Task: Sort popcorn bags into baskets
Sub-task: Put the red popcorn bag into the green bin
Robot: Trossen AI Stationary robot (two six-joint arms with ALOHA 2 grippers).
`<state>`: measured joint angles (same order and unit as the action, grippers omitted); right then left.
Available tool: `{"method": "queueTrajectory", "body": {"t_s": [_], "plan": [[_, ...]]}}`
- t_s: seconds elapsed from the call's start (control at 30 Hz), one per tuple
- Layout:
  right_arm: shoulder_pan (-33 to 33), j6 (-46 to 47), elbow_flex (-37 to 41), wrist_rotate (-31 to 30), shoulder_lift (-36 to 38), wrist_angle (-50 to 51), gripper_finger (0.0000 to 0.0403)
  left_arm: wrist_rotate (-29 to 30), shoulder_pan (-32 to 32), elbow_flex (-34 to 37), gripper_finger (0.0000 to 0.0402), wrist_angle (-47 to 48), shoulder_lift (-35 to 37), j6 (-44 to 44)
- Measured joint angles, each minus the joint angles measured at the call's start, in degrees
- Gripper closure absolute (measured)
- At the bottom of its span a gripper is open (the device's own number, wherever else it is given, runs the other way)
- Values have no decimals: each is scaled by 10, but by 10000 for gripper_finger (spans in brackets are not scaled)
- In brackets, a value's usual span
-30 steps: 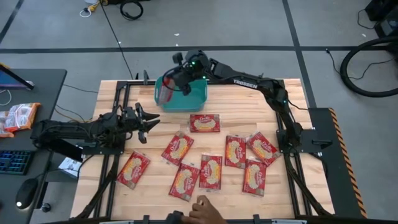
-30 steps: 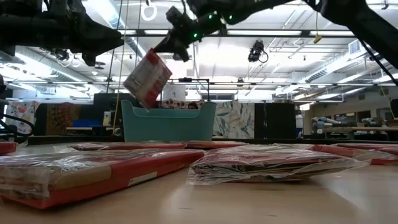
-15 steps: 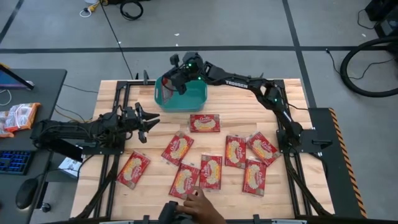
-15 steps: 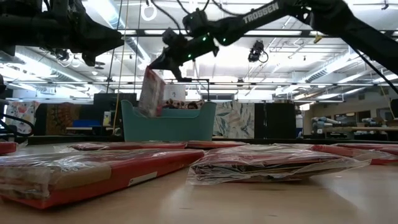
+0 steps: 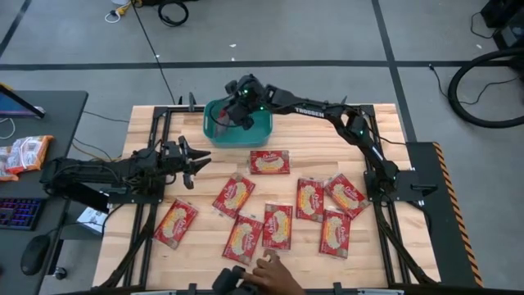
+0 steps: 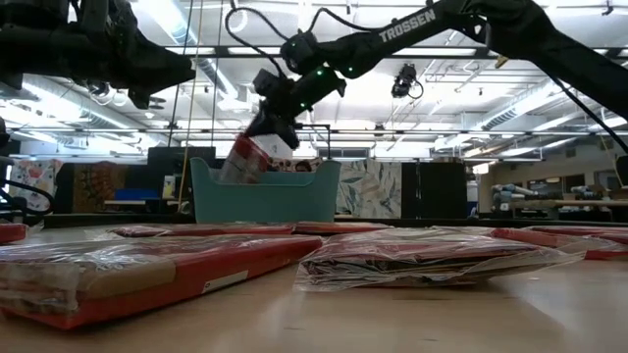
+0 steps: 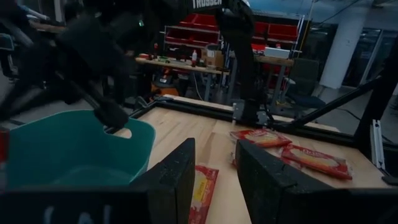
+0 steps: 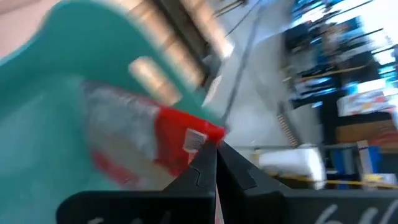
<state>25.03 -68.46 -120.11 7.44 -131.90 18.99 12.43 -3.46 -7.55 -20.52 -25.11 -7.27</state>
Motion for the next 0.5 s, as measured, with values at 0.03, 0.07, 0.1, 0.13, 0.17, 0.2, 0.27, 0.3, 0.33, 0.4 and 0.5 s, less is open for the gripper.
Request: {"method": "queueTrajectory", "body": {"t_s": [0.03,0.07,0.1,0.13,0.17,0.2,0.27,0.3,0.33,0.4,0.5], "plan": [[-2,-6,0,-9,0,14,398,0,0,0,280,2,0,-3],[-4,-8,-1,-18,2,32,398,0,0,0,280,5,0,-8],[-7,-8,-1,-27,3,49,398,0,0,0,280,5,0,-10],[-10,-8,-1,-33,3,62,398,0,0,0,280,6,0,-11],[-13,-8,-1,-42,1,76,398,0,0,0,280,8,0,-11],[-16,-8,1,-54,-1,91,398,0,0,0,280,8,0,-11],[-22,-7,3,-93,-5,112,398,0,0,0,280,8,0,-13],[-25,-8,3,-117,-4,122,398,0,0,0,280,8,0,-14],[-27,-9,2,-141,-2,133,398,0,0,0,280,8,0,-15],[-32,-3,1,-184,-1,160,398,0,0,0,280,9,0,-15],[-39,46,1,-222,-1,196,398,0,0,0,280,11,0,-15]]}}
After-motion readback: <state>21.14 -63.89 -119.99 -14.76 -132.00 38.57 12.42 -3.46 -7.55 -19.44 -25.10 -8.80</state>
